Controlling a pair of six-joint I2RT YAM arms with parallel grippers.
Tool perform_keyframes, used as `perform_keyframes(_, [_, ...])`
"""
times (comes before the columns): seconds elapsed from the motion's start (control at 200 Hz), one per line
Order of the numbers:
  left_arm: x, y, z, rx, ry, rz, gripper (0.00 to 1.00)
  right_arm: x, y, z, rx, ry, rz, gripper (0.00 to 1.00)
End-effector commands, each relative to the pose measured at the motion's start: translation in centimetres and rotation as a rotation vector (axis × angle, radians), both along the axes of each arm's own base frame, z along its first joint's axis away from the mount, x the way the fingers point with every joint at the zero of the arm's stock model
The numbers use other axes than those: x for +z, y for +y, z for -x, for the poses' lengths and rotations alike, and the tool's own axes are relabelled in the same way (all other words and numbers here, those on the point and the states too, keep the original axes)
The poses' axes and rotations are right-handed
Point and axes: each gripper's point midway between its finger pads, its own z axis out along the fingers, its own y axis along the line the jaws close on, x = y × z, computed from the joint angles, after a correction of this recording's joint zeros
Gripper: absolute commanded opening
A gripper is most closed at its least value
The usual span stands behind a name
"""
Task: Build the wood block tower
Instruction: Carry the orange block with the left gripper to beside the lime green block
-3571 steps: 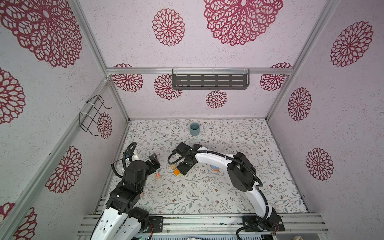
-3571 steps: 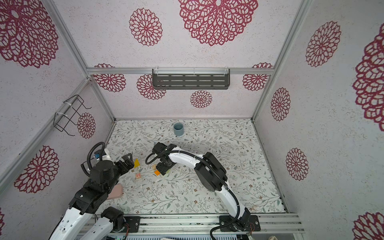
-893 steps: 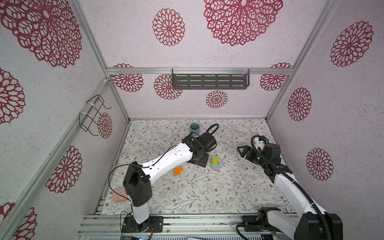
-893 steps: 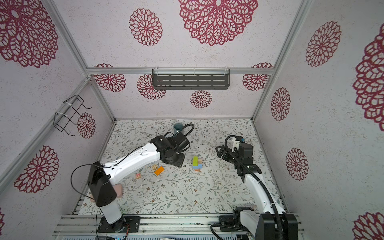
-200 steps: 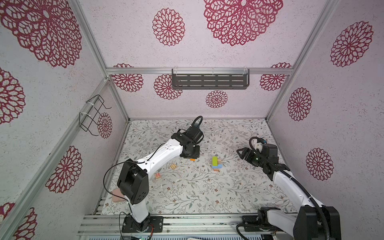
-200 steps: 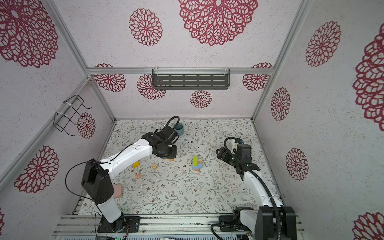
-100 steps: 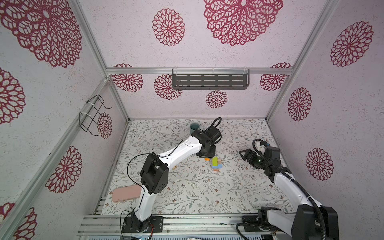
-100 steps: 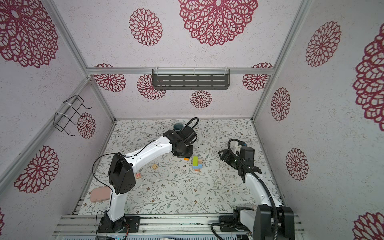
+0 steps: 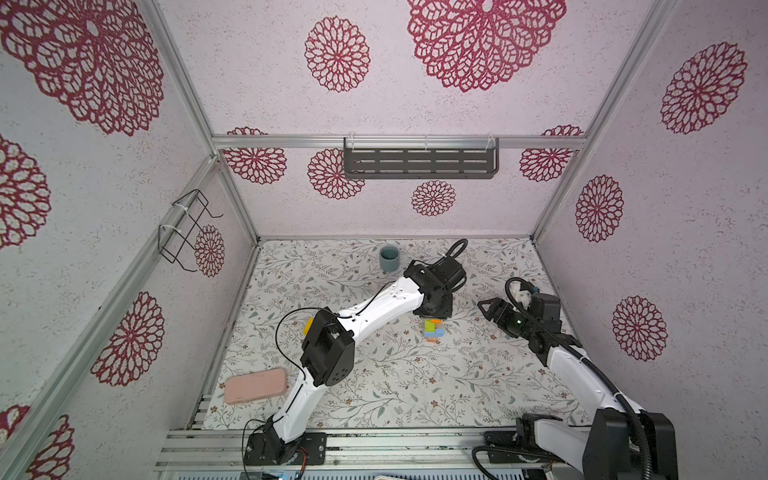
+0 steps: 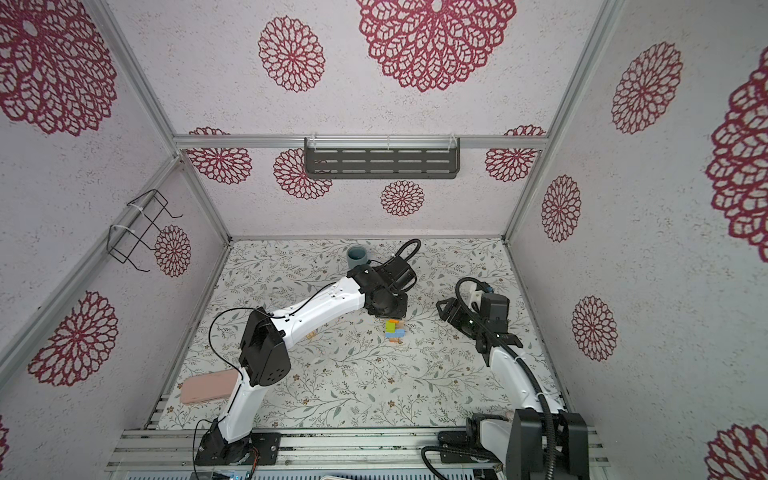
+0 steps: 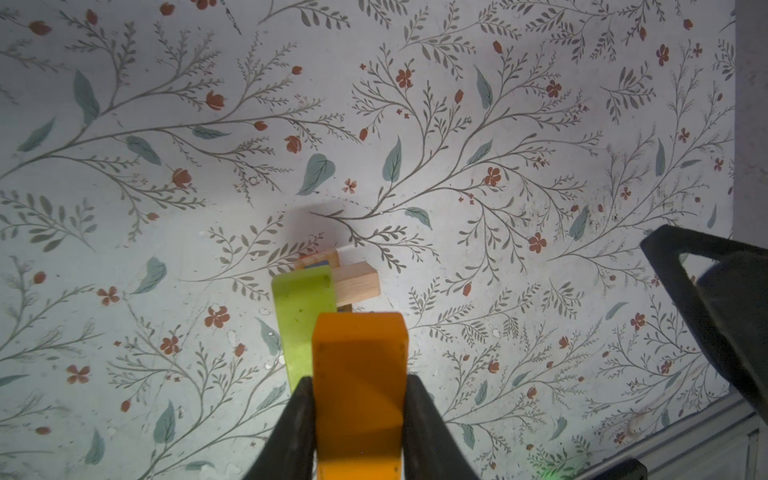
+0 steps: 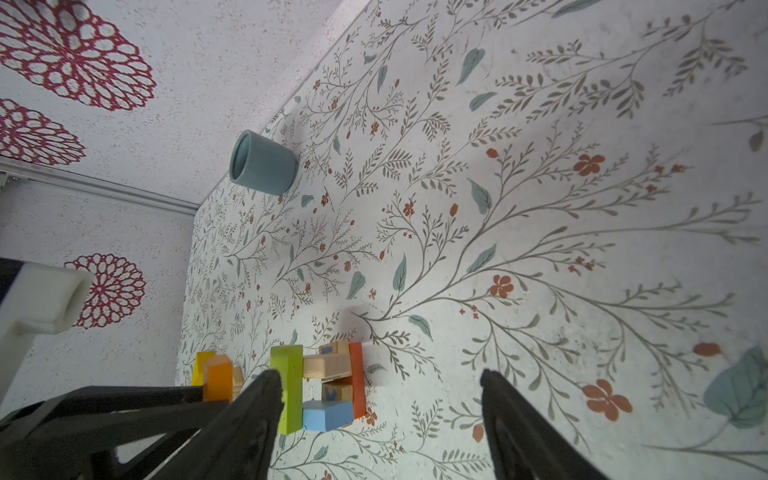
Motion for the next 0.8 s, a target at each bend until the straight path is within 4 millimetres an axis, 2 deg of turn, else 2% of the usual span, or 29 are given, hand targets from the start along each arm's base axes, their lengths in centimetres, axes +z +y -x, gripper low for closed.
perform_keyframes(0.0, [-0.4,-1.1,0.1,0.022,0.003,0.011,0.26,1.1,0.1,-0.3,0.006,-0.047,-0.02,0.78])
perform_keyframes(0.28, [-1.2,-1.6,0.2,0.012,0.012,-0.008,0.26,1.2,0.2,-0.1,0.01,-0.053,-0.022,0.78])
perform_keyframes(0.49, [-1.5,-0.9,-0.1,0.027,0.004,-0.035,0.25,1.2,0.2,0.0,0.011,-0.053,-0.023,0.78])
perform_keyframes(0.791, [-2.0,-0.9,-0.2,0.031,0.006,-0.041,0.25,1.0,0.3,0.0,0.013,-0.051,-0.023,0.78])
